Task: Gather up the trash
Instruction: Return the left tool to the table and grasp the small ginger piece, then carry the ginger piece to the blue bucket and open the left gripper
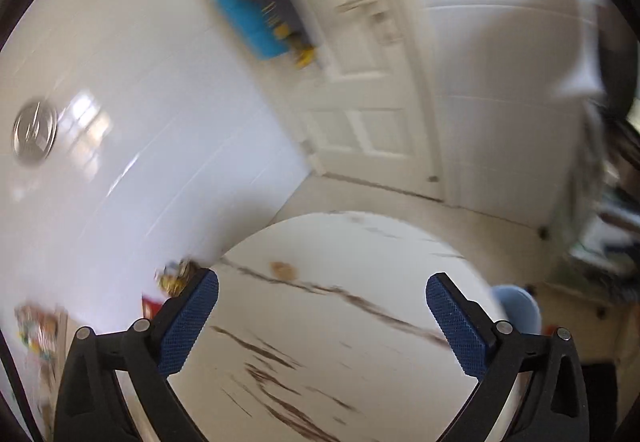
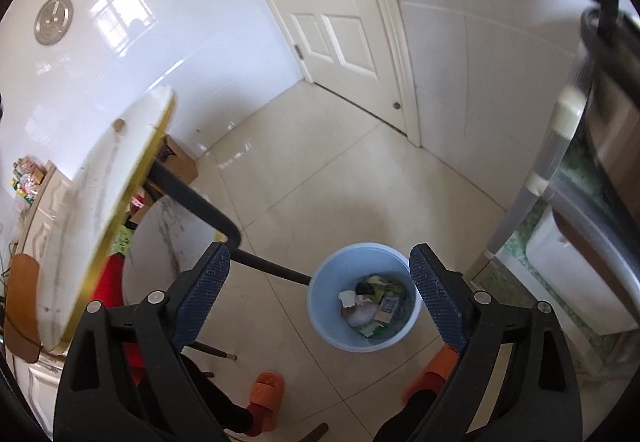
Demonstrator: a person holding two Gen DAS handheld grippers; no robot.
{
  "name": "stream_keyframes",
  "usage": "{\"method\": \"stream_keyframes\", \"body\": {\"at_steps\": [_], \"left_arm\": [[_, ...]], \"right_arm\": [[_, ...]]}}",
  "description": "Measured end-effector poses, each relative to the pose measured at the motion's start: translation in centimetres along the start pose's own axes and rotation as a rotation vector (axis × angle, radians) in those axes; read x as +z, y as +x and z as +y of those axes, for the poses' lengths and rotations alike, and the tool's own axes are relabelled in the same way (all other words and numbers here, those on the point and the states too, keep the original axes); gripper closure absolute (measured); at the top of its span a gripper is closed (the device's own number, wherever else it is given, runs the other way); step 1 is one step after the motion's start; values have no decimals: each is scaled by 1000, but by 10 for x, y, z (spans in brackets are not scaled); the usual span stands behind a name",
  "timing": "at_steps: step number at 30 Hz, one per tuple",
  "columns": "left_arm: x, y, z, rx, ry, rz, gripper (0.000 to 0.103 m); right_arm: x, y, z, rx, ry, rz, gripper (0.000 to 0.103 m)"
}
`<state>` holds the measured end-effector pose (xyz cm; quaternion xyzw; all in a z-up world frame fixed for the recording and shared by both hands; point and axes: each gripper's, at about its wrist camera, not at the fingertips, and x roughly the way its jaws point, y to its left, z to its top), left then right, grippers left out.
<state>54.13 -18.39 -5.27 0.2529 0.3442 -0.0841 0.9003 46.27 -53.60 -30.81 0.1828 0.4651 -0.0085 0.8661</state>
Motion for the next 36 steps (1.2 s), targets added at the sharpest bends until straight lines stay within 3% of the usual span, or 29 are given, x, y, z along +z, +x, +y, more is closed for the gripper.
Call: {"method": "stream_keyframes", "body": {"at_steps": [3, 7, 11, 17, 21, 26, 28, 33, 36], "left_arm": [[3, 81, 24, -6, -96, 153, 1], [-4, 163, 43, -15, -190, 260, 7], [-6, 214, 60, -25, -281, 289, 7], [-14, 258, 89, -52, -361, 287, 14], [-16, 295, 109, -115, -395, 270, 28], [-26, 307, 115, -179, -469, 259, 55], [-29, 307, 116, -184, -474, 256, 78], [-33, 293, 114, -185, -504, 280, 79], [-36, 264, 102, -180, -506, 261, 79]], "right_arm": [[-1, 24, -10, -3, 30, 29, 12], [0, 50, -21, -9, 47, 55, 12], [3, 73, -30, -22, 49, 80, 12], [5, 100, -39, -23, 63, 107, 12], [1, 113, -43, -15, 74, 123, 12], [-1, 116, -50, -11, 86, 133, 12], [-1, 112, -53, -9, 95, 128, 12], [-3, 93, -63, -11, 106, 108, 12], [-7, 79, -69, -14, 113, 97, 12]]}}
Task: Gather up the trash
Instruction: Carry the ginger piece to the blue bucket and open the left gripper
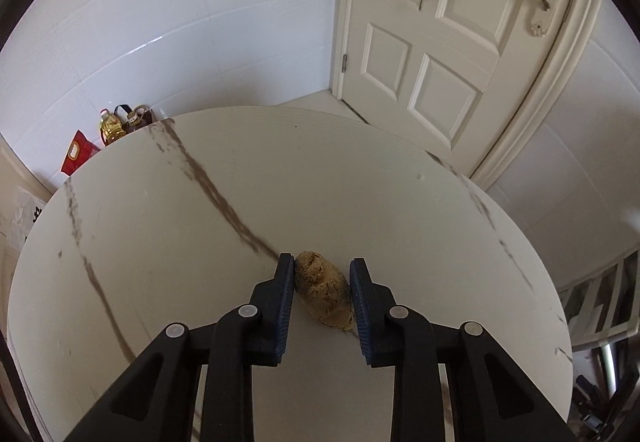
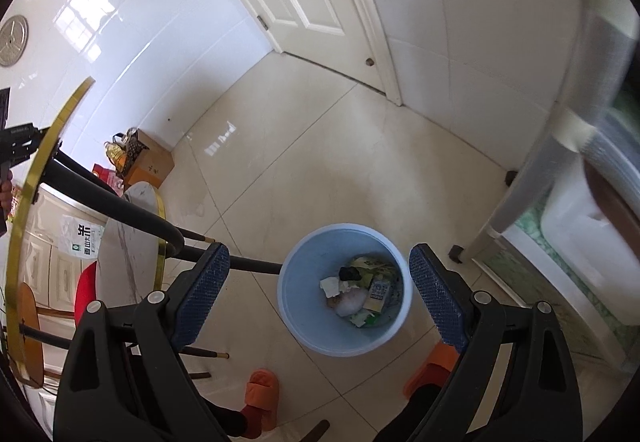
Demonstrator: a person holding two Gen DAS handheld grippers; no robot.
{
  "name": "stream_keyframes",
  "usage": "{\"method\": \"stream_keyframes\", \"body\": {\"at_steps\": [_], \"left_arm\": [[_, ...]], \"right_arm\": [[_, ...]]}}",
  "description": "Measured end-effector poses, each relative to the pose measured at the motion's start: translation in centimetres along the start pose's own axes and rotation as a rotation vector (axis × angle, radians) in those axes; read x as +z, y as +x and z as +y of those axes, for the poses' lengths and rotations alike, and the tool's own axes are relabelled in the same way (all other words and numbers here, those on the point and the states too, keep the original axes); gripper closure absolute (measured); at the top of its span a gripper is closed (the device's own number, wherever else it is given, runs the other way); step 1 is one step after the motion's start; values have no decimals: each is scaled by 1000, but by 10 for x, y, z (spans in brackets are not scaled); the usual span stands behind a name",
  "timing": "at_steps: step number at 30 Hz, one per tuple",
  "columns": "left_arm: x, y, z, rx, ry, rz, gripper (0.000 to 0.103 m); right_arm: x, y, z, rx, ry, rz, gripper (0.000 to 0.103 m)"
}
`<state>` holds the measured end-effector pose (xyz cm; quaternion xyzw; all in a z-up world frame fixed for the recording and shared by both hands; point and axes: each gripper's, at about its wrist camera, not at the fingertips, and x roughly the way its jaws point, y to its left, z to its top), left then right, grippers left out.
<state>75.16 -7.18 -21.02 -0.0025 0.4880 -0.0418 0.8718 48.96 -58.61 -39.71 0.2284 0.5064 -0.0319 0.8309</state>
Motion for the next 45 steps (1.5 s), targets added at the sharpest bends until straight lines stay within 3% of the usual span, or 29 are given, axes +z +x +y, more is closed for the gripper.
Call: {"method": "stream_keyframes", "body": {"at_steps": [3, 7, 10, 11, 14, 18, 24, 29, 33, 39, 42, 44, 45], "left_arm": [[-16, -28, -14, -2, 25, -26, 79], [-47, -80, -45, -68, 94, -78, 79], [-77, -123, -84, -155, 150, -114, 79], [-88, -139, -103, -231, 170, -118, 79], [-123, -175, -162, -283, 287, -176, 79], [-164, -181, -226, -382, 367, -176, 79], [-207, -93, -284, -359, 435, -73, 79], [-229, 25, -295, -280, 437, 67, 79], [-246, 118, -289, -224, 424, 202, 79], [-262, 233, -273, -159, 410, 353, 79], [-264, 273, -266, -139, 400, 401, 79], [-261, 295, -272, -137, 393, 425, 79], [-261, 304, -273, -136, 387, 435, 79]], "right_arm": [[-6, -14, -7, 6, 3, -9, 12], [-22, -20, -13, 0, 6, 2, 12], [-34, -22, -16, -1, 15, 9, 12], [-39, -24, -18, 5, 19, 12, 12], [-51, -31, -23, 5, 19, 12, 12], [-65, -41, -36, -8, 31, 8, 12], [-76, -10, -51, -23, 71, 44, 12], [-85, 63, -66, -29, 101, 125, 12], [-93, 141, -82, -85, 108, 248, 14], [-102, 223, -105, -177, 92, 405, 23], [-110, 252, -118, -192, 113, 478, 39], [-114, 263, -123, -204, 105, 509, 42], [-115, 268, -124, -200, 101, 516, 50]]}}
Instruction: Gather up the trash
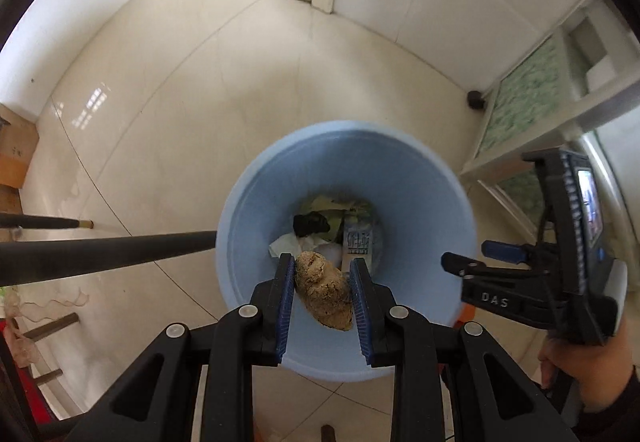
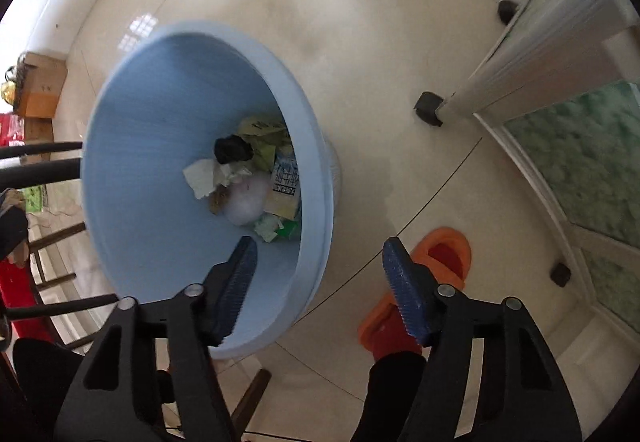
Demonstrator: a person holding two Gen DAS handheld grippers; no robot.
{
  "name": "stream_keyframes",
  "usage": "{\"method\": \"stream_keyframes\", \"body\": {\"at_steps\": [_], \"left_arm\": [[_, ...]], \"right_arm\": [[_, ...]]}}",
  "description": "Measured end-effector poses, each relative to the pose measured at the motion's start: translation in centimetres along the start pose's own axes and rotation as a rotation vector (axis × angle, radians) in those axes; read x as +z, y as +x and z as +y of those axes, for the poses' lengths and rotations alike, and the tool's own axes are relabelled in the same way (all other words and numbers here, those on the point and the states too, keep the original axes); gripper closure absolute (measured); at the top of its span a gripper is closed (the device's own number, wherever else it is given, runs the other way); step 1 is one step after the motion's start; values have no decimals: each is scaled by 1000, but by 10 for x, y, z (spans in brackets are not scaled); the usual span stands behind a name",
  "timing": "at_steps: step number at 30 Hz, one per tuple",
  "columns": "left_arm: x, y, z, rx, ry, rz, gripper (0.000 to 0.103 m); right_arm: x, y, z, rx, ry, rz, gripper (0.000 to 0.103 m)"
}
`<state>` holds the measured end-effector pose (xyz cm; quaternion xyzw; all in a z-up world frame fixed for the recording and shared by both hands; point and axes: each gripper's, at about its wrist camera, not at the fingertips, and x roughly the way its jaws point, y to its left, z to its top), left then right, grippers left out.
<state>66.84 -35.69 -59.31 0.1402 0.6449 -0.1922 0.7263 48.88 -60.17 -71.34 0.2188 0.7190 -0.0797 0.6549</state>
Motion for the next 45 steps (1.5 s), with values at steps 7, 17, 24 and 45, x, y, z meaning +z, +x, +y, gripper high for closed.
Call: {"method": "stream_keyframes", "body": {"at_steps": [7, 17, 24, 45], "left_arm": [[3, 28, 6, 7, -5, 14, 79], [-12, 12, -11, 56, 11, -3, 49], [-22, -24, -19, 121, 17, -53, 12], [-222, -367, -60, -7, 107, -751, 1]], "right_arm": [[8, 5, 0, 19, -17, -3, 87], [11, 5, -3, 36, -1, -16, 88], [9, -1, -2, 26, 3, -35, 88], [-156, -337, 84, 0, -233, -702, 25]]}}
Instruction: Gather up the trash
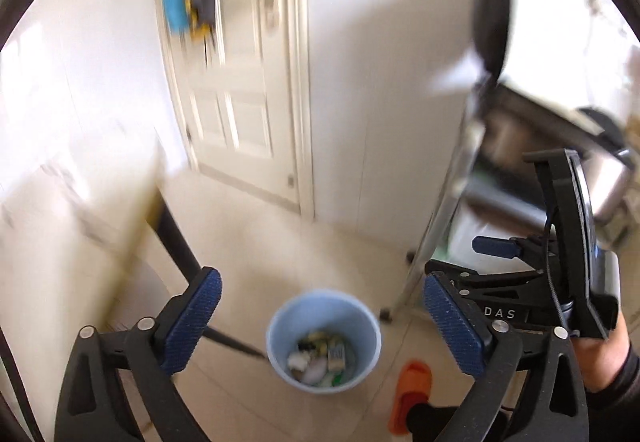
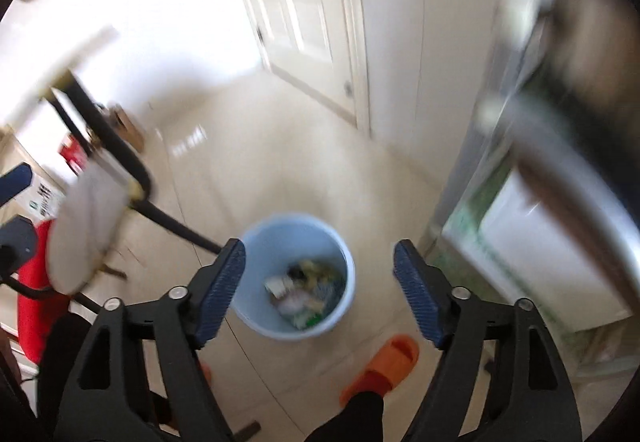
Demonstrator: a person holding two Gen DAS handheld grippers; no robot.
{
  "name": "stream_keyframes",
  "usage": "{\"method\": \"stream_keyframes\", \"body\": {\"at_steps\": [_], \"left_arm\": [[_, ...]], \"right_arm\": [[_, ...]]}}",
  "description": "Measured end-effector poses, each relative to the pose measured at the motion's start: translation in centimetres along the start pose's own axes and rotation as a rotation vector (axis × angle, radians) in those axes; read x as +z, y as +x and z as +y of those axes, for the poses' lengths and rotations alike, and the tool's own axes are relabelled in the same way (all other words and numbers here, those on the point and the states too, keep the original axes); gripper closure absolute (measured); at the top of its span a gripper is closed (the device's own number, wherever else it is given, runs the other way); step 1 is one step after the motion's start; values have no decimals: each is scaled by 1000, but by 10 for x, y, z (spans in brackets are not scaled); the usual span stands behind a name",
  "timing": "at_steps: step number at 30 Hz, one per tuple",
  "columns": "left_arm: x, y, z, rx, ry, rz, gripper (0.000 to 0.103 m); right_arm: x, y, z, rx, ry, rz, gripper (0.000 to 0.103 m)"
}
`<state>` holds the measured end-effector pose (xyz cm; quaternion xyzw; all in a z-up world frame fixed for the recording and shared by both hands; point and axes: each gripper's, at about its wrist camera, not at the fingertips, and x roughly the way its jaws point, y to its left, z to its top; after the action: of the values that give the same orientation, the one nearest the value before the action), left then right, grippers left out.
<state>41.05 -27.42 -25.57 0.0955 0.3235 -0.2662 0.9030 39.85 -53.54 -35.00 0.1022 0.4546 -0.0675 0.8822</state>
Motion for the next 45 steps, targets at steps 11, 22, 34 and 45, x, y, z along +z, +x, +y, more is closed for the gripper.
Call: {"method": "stream_keyframes", "body": {"at_steps": [11, 22, 34, 45], "left_arm": [[-33, -247, 27, 58, 20, -340, 1], [-111, -440, 51, 275, -59, -556, 1], [-173, -523, 18, 470, -141, -708, 1], [-178, -490, -22, 551, -174, -692, 1]], "right_arm": [[24, -207, 108, 110, -92, -336, 0], [12, -349, 245, 136, -247, -610, 0], [-34, -429, 351, 163, -332, -855, 0], [-58, -412, 384, 185, -354, -874, 0]]}}
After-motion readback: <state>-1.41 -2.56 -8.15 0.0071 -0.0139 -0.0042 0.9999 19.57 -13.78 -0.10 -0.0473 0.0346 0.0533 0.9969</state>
